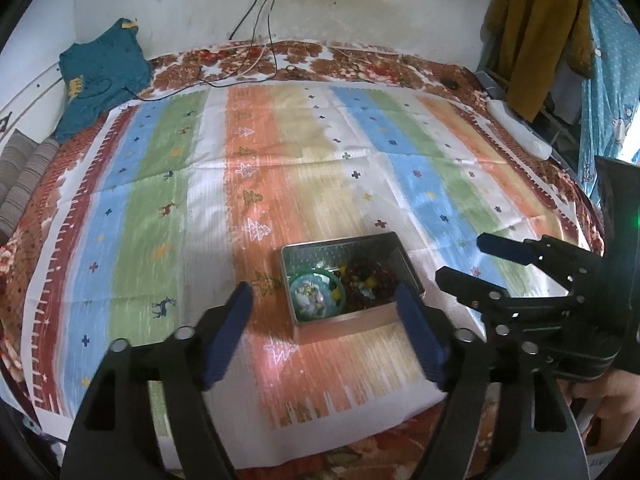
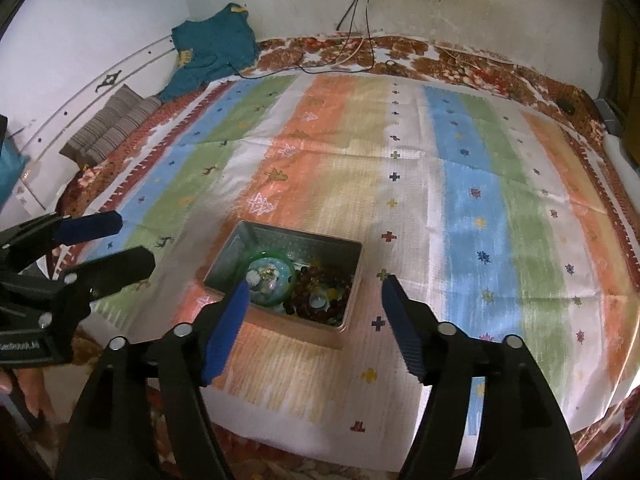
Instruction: Organize jewelry
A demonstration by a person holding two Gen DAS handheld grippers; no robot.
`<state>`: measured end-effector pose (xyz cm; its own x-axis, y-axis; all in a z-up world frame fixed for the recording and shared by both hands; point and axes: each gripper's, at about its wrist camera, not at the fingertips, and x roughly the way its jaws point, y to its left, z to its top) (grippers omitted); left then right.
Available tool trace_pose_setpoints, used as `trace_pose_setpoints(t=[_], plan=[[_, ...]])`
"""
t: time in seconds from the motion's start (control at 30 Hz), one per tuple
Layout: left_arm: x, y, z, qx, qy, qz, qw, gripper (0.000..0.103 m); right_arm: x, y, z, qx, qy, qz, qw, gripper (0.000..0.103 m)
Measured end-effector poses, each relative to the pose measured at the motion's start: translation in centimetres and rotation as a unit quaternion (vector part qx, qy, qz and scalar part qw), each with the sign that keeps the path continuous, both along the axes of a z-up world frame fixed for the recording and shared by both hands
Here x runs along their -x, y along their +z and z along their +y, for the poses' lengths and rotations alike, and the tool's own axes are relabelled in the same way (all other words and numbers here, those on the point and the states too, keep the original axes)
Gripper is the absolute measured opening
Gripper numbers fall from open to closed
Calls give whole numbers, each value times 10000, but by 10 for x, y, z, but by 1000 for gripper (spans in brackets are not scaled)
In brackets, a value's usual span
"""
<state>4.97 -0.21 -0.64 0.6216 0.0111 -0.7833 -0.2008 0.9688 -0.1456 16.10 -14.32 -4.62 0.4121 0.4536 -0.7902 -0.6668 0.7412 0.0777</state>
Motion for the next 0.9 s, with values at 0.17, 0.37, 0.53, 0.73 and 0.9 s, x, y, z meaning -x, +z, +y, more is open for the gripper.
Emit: trace_pose_setpoints(t=[0.17,0.37,0.53,0.73,0.9], plan=[[14,1,-4,-96,-28,-88,9999,85,13,2,-7,16,80,-80,9999,81],[23,4,-7,-132,-74,-271,9995,97,18,8,-16,-135,59,-134,9998,92],[30,3,-3,-53,6,-213,9998,97,21,12,-22,-172,1,-132,9998,93],[35,4,-1,-44,104,-216,9997,97,26,15,-27,-219,22,-159,9996,95],[40,5,0,-46,112,-246,9996,97,30,18,-33,-309,21,-191,9993,95]])
